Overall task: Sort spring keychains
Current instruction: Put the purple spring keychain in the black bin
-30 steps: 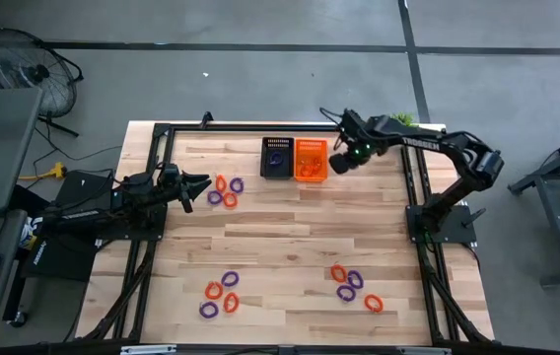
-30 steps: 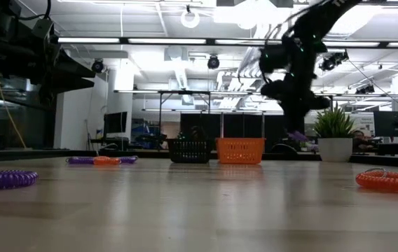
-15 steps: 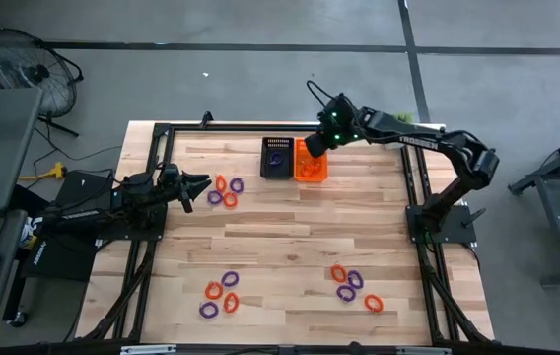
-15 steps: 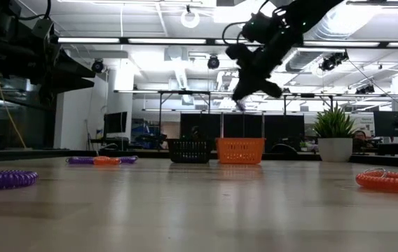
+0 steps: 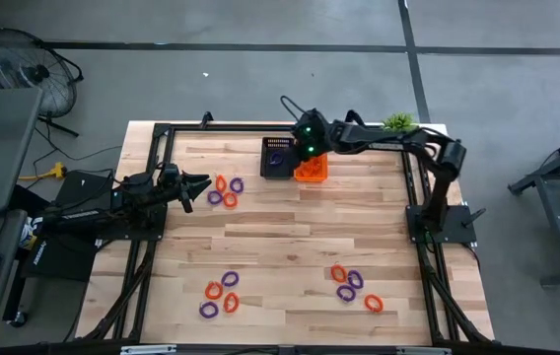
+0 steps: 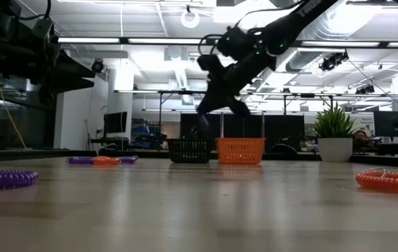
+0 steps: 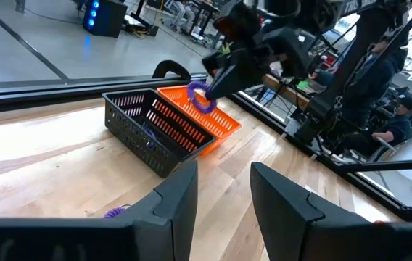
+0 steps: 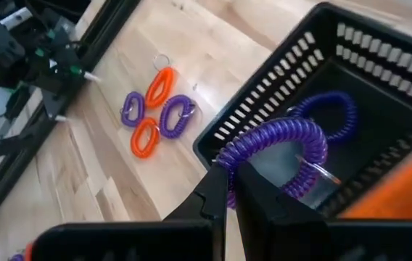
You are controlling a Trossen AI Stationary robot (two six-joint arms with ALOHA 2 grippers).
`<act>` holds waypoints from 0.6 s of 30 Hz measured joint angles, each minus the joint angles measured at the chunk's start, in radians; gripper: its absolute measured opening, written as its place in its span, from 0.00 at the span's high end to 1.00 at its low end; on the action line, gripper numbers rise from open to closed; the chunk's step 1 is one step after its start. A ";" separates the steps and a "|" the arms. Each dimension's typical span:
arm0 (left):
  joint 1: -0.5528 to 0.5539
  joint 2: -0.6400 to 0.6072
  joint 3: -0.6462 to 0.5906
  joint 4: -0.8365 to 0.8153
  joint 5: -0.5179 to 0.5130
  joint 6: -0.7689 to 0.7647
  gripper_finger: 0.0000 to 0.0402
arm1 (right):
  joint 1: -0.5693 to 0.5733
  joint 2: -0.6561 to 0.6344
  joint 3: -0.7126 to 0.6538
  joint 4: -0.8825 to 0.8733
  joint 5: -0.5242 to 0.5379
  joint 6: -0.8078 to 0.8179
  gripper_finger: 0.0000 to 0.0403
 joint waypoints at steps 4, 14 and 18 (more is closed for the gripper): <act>0.000 0.000 0.000 0.000 0.000 0.000 0.69 | 0.003 0.061 0.055 -0.015 -0.007 -0.016 0.97; 0.000 0.000 0.000 0.000 0.000 0.000 0.69 | 0.000 0.089 0.116 -0.095 0.049 -0.047 0.97; 0.000 0.000 0.000 0.000 0.000 0.000 0.69 | 0.000 0.089 0.118 -0.105 0.067 -0.047 0.97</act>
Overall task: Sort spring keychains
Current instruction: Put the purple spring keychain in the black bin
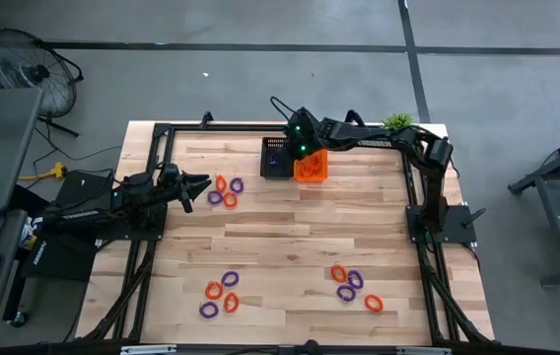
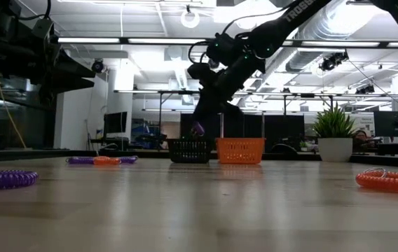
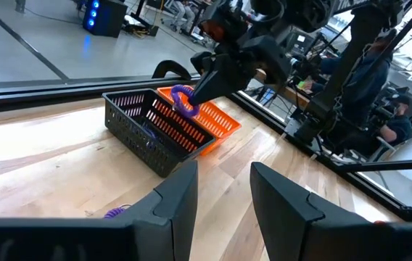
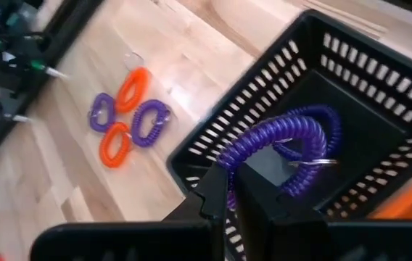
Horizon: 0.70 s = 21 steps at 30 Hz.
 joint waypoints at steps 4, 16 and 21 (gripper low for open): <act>0.000 0.000 0.000 0.000 0.000 0.000 0.69 | 0.000 0.000 0.000 -0.033 0.016 -0.020 0.97; 0.000 0.000 0.000 0.000 0.000 0.000 0.69 | 0.000 0.000 0.000 -0.038 0.018 -0.043 0.86; 0.000 0.000 0.000 0.000 0.000 0.000 0.69 | 0.000 0.000 0.000 -0.038 0.013 -0.043 0.76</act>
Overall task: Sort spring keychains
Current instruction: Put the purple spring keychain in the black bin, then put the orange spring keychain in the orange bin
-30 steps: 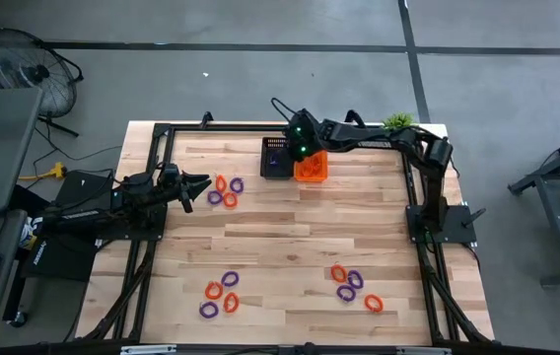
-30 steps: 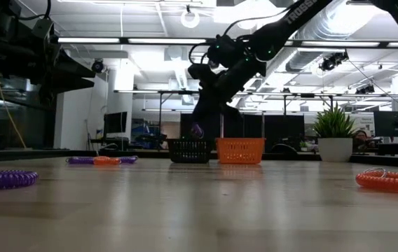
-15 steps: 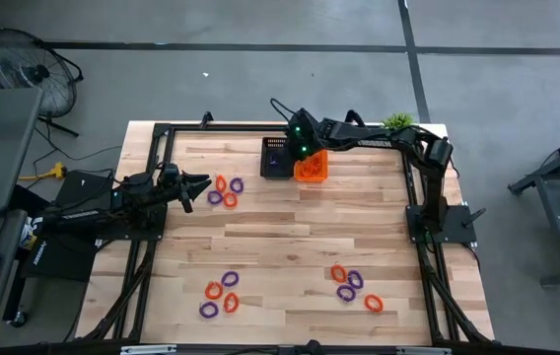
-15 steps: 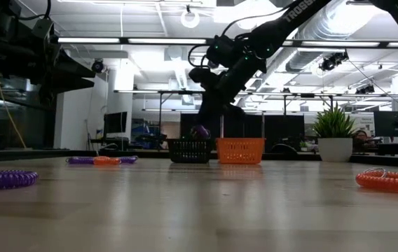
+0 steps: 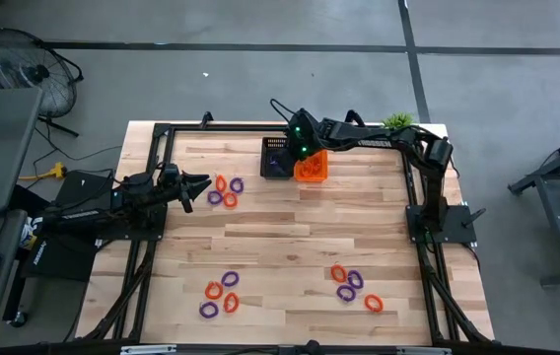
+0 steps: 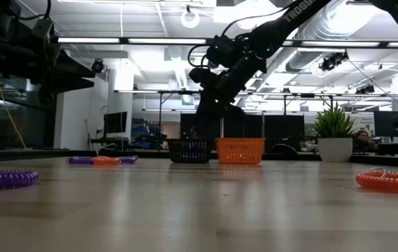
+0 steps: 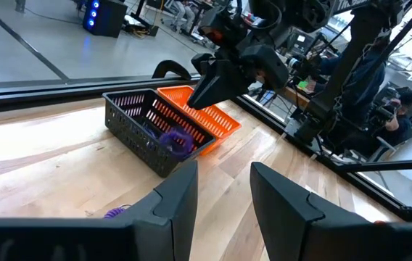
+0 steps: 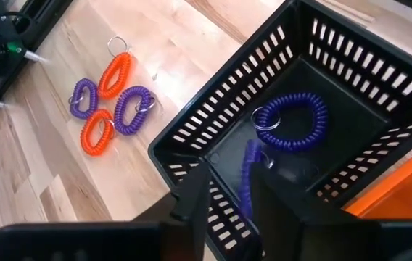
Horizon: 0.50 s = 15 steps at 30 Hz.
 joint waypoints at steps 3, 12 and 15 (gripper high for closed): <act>0.000 0.000 0.000 0.000 0.000 0.000 0.69 | 0.000 0.000 0.000 0.000 -0.006 0.000 0.71; 0.000 0.000 0.000 0.000 0.000 0.000 0.69 | -0.002 -0.005 0.021 -0.028 -0.030 -0.018 0.67; 0.000 0.000 0.000 0.000 0.000 0.000 0.69 | -0.002 -0.005 0.054 -0.056 -0.038 -0.041 0.67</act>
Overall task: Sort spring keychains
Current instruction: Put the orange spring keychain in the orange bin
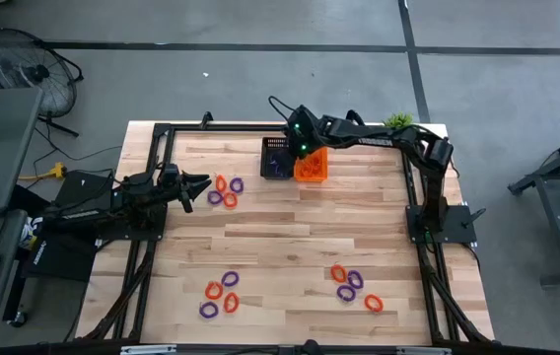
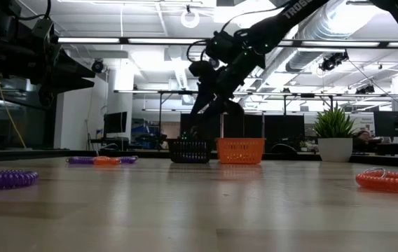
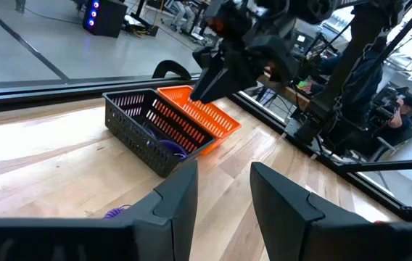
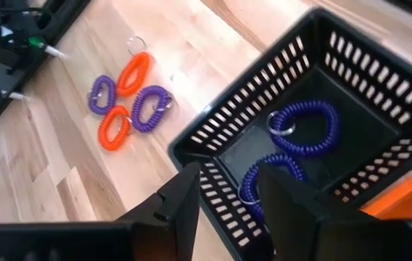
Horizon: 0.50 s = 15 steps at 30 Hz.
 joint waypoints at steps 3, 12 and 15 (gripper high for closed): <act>0.000 0.000 0.000 0.000 0.000 0.000 0.69 | 0.000 0.000 0.056 -0.060 -0.007 -0.035 0.67; 0.000 0.000 0.000 0.000 0.000 0.000 0.69 | 0.000 -0.002 0.294 -0.428 0.015 -0.195 0.67; 0.000 0.000 0.000 0.000 0.000 0.000 0.69 | 0.000 -0.002 0.368 -0.565 0.050 -0.231 0.67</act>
